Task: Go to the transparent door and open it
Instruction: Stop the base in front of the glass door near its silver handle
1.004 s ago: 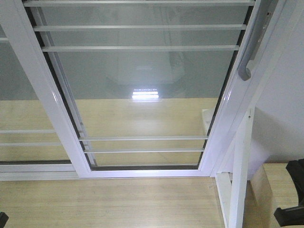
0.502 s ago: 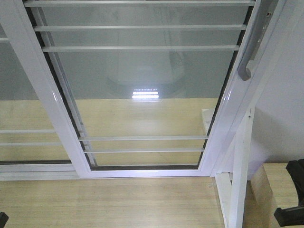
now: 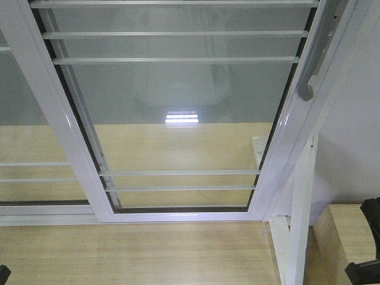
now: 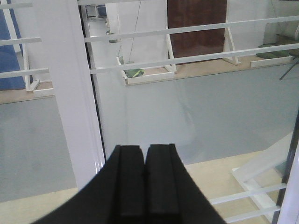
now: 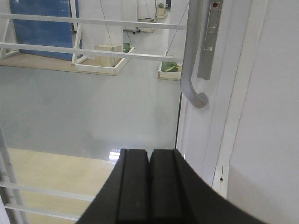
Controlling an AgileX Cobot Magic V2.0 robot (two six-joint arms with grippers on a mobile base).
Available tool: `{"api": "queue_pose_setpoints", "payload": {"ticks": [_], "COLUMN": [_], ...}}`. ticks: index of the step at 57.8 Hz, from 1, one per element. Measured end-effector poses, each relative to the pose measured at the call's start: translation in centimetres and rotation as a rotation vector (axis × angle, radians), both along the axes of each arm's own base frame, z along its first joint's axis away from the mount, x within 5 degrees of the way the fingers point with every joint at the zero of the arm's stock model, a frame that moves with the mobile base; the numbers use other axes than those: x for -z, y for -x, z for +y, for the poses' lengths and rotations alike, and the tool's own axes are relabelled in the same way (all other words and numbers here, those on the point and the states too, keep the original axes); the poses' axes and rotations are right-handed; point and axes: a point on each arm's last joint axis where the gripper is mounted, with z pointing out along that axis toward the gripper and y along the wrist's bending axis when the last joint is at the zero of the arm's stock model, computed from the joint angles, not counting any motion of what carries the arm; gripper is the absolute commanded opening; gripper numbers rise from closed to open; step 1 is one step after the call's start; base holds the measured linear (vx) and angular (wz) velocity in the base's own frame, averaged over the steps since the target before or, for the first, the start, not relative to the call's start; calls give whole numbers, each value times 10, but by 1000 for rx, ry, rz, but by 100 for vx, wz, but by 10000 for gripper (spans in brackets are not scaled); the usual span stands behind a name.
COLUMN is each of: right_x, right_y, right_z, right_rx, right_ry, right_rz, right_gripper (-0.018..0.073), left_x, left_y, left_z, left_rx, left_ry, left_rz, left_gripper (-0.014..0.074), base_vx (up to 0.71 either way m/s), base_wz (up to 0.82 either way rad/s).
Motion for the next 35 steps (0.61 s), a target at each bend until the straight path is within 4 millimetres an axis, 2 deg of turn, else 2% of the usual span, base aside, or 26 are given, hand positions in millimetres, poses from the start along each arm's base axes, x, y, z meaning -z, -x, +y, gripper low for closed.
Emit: {"api": "queue_pose_setpoints", "payload": {"ticks": [35], "right_x": [0], "right_y": [0], "right_z": [0], "right_rx": [-1], "right_ry": [0], "right_rz": [0], "right_gripper": [-5], "left_x": [0], "left_y": [0], "left_z": [0], "left_rx": [0], "left_ry": [0], "left_rz": [0], "left_gripper": [3], "base_vx": [0], "base_wz": [0]}}
